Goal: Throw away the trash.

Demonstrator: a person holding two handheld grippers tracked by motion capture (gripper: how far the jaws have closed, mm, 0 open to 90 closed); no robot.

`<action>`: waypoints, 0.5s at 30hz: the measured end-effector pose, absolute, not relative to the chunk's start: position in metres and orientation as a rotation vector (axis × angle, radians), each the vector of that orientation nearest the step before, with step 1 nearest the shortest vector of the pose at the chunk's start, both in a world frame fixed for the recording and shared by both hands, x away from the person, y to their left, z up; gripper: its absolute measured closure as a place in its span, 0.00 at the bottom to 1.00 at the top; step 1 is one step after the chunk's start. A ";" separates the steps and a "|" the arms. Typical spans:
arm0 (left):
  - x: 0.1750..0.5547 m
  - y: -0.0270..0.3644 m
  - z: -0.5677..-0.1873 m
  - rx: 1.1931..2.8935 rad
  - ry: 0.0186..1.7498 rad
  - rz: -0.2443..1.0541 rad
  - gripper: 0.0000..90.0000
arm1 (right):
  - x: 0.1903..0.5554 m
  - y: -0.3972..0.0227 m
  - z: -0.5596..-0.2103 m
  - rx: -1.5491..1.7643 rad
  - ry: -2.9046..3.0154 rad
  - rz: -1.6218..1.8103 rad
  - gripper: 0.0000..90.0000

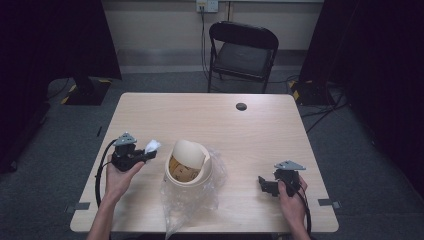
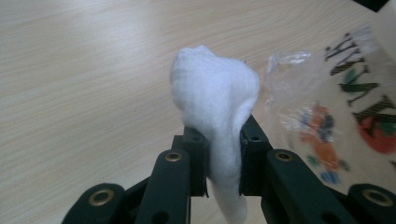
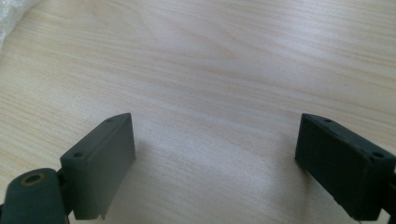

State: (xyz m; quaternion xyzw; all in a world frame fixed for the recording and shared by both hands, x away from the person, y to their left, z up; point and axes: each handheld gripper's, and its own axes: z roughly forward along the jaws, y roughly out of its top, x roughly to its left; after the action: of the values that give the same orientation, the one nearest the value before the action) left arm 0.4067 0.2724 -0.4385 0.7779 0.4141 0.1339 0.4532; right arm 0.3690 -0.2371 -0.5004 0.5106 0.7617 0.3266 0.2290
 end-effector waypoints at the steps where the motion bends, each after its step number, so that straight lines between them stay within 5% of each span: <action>1: 0.407 0.272 -0.438 1.921 1.022 0.331 0.86 | 0.369 -0.237 -0.500 1.406 2.097 0.899 0.12; 15: 0.376 0.269 -0.406 1.918 0.926 0.326 0.86 | 0.369 -0.237 -0.500 1.405 2.097 0.899 0.12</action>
State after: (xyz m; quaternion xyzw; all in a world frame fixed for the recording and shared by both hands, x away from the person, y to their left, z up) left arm 0.3757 0.2686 -0.4065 0.7841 0.3784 0.1332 0.4736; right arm 0.3691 -0.2371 -0.5004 0.5103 0.7619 0.3266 0.2290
